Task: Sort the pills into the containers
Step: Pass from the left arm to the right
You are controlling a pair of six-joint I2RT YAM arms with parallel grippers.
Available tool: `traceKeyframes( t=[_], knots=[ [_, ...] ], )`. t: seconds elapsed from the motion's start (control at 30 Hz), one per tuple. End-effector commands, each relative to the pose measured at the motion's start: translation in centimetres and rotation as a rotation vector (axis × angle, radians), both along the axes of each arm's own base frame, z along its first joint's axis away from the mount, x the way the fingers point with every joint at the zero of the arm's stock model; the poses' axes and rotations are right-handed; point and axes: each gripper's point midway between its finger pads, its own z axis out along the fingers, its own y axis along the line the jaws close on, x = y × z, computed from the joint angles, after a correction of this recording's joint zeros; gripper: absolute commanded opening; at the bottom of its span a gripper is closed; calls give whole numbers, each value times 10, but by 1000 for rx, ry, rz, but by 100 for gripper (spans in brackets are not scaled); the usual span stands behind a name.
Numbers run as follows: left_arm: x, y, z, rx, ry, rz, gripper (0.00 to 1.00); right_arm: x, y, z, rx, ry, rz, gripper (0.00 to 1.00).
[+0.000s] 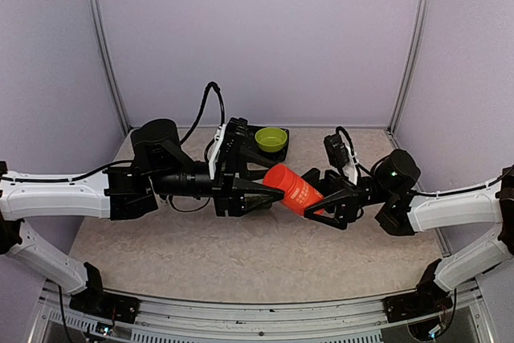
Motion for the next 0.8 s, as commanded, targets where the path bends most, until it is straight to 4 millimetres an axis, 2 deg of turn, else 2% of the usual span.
traceKeyframes(
  t=[0.0, 0.33, 0.4, 0.47, 0.53, 0.63, 0.77],
  knots=[
    [-1, 0, 12, -49, -9, -1, 32, -4, 5, 9, 19, -18, 23, 84],
    [1, -3, 8, -39, 1, 3, 32, -11, 2, 16, 43, -39, 52, 61],
    [2, -3, 7, -36, 5, 7, 32, -10, 3, 16, 40, -36, 49, 51],
    [3, -3, 7, -39, 6, 13, 32, -9, 5, 15, 33, -31, 49, 36],
    [4, -3, 7, -42, 10, 18, 32, -8, 6, 12, 27, -27, 52, 27],
    [7, -4, 7, -43, 24, 33, 32, -8, 7, 9, 22, -23, 57, 21],
    [21, -6, 6, -39, 80, 101, 34, -3, 10, 5, 3, -37, 19, 18]
  ],
)
